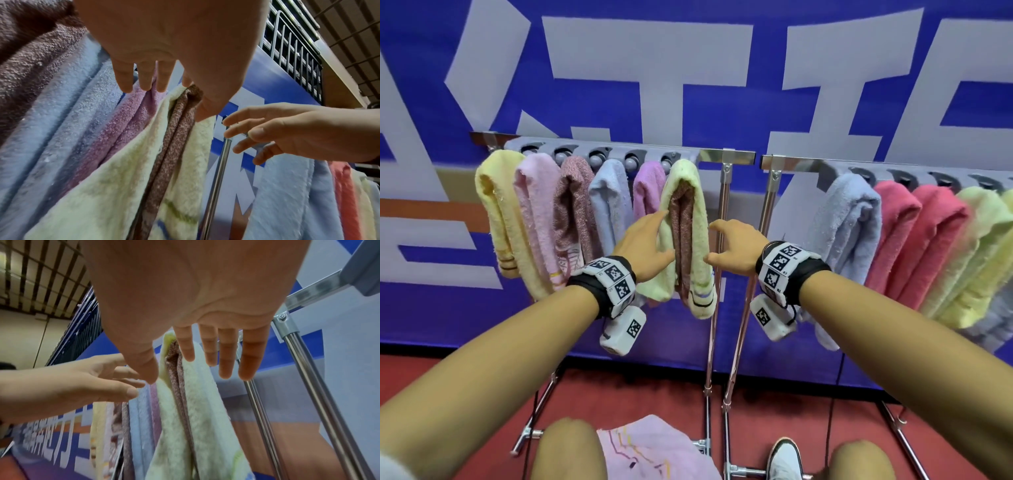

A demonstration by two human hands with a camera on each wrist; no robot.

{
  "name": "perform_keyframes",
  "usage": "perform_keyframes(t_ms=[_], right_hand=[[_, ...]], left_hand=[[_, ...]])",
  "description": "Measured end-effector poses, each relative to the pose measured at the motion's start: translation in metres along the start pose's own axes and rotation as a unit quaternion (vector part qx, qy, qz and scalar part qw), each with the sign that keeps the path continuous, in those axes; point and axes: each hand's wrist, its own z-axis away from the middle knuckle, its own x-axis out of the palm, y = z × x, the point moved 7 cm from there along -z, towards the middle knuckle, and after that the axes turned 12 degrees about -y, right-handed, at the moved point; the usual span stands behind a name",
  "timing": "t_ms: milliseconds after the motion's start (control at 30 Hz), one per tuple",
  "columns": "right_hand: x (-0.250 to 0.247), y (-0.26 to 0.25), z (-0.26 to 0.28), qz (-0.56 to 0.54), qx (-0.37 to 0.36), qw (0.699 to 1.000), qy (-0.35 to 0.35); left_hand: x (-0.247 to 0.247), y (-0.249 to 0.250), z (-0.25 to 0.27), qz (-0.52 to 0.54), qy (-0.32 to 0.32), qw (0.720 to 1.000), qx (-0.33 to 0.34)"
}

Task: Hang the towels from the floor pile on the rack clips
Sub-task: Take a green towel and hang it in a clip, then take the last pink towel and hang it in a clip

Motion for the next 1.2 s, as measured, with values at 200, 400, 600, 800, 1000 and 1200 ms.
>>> perform_keyframes(t_ms=[200,400,600,800,1000,1200], right_hand=[[0.069,0.008,0.019,0.046,0.004,0.995,-0.086],[0.156,0.023,0.028,0.089,0.0,0.983,-0.161],[0.24,0.043,0.019,0.087,-0.001,0.965,-0.247],[0.312,0.062,0.001,0.061,0.013,0.954,-0.295],[0.381,0.095,-0.011,0.005,0.042,0.95,-0.311],[0.447,0.13,-0.01,-0.023,0.08,0.938,-0.336]], left_hand=[[0.072,-0.016,0.033,-0.127,-0.12,0.984,-0.028],[0.15,-0.046,0.073,-0.266,-0.222,0.937,-0.041],[0.211,-0.088,0.093,-0.23,-0.283,0.927,-0.085],[0.259,-0.123,0.099,-0.13,-0.314,0.929,-0.143],[0.304,-0.158,0.089,-0.073,-0.321,0.924,-0.196],[0.361,-0.172,0.075,-0.084,-0.321,0.925,-0.186]])
